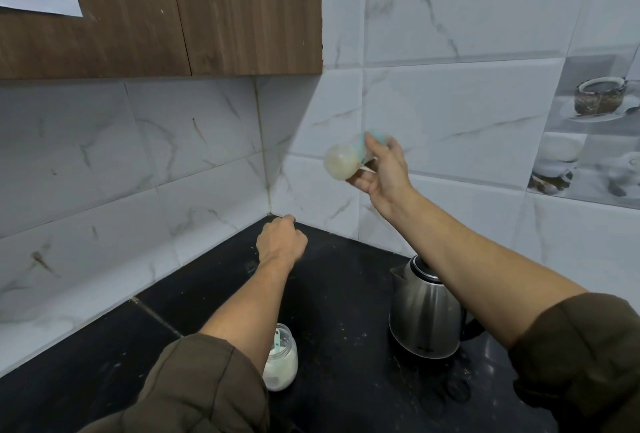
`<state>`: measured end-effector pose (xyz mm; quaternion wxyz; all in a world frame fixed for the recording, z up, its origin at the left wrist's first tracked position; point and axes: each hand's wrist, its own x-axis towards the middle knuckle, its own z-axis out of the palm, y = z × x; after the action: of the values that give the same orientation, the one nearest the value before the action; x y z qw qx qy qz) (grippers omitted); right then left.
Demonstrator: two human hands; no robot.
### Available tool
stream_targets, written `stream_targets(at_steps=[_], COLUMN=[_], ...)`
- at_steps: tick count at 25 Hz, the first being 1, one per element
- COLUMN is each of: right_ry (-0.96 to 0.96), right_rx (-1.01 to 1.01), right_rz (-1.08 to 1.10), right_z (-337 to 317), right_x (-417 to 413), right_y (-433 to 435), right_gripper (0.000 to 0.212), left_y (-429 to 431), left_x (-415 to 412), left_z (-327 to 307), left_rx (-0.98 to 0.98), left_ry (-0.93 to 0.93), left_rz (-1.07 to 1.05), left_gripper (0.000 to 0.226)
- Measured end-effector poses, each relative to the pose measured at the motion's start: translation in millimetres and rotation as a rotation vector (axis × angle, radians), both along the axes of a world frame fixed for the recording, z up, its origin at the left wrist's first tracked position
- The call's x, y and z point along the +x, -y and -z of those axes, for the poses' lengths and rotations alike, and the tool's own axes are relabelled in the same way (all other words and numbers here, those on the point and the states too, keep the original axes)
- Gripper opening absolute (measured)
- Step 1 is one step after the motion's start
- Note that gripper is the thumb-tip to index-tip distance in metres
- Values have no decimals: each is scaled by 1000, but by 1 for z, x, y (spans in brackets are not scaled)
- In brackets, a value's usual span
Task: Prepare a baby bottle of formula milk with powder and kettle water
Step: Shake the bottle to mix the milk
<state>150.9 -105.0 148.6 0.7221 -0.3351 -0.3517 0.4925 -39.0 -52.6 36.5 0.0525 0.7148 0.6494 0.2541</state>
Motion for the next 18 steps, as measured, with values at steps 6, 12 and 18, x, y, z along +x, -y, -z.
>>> stream_targets(at_steps=[6, 12, 18], right_ry=[146, 193, -67], right_rx=[44, 17, 10], right_rz=[-11, -86, 69], right_z=[5, 12, 5], right_x=[-1, 0, 0], right_y=[2, 5, 0], right_gripper=[71, 69, 71], left_y=[-2, -3, -3], left_x=[-2, -3, -1], left_z=[4, 7, 4], left_rx=[-10, -18, 1], left_ry=[-1, -6, -17], left_rz=[-3, -6, -14], left_gripper=[41, 48, 44])
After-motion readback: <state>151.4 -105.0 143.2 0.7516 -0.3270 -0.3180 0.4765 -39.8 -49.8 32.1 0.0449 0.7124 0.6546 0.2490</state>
